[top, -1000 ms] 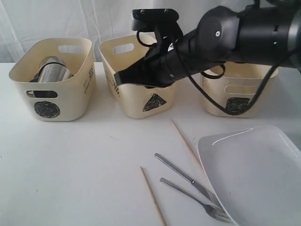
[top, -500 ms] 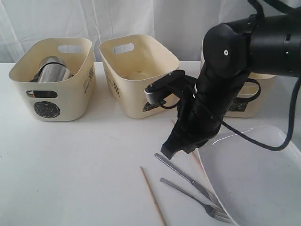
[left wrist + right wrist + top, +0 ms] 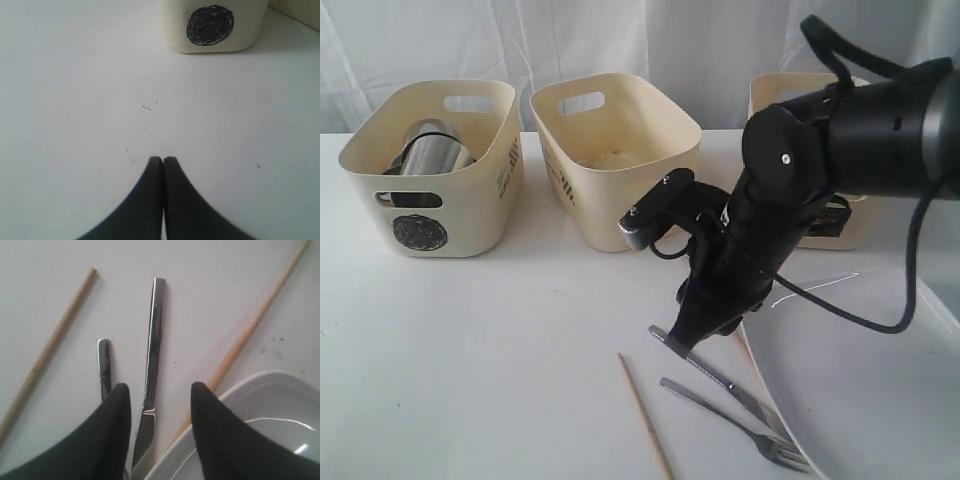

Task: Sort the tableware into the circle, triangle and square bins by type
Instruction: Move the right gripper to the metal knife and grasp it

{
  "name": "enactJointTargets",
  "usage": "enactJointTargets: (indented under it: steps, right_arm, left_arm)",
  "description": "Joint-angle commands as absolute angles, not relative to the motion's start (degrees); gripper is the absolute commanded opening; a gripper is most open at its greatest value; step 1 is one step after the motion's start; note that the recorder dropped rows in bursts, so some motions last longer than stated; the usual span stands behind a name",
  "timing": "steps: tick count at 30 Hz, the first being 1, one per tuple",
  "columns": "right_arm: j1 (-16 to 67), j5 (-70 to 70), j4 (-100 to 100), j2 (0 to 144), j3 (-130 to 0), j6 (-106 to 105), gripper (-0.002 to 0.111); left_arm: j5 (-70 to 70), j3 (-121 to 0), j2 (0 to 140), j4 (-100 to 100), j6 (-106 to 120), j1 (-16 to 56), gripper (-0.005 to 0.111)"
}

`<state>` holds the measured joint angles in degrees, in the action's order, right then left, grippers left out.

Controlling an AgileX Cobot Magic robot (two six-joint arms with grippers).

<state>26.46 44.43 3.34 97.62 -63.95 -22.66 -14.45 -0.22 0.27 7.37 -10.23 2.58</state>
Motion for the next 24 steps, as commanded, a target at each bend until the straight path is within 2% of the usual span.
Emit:
enactJointTargets:
  steps: [1,24]
  right_arm:
    - [26.26,42.2,2.57,101.28,-63.7,-23.35,0.038]
    - [26.26,41.58,-1.93,109.93,-63.7,-20.38,0.038]
  left_arm:
    - [-14.52,0.0,0.0,7.28,-10.27,2.42,0.0]
    - [-14.52,0.0,0.0,7.28,-10.27,2.42,0.0]
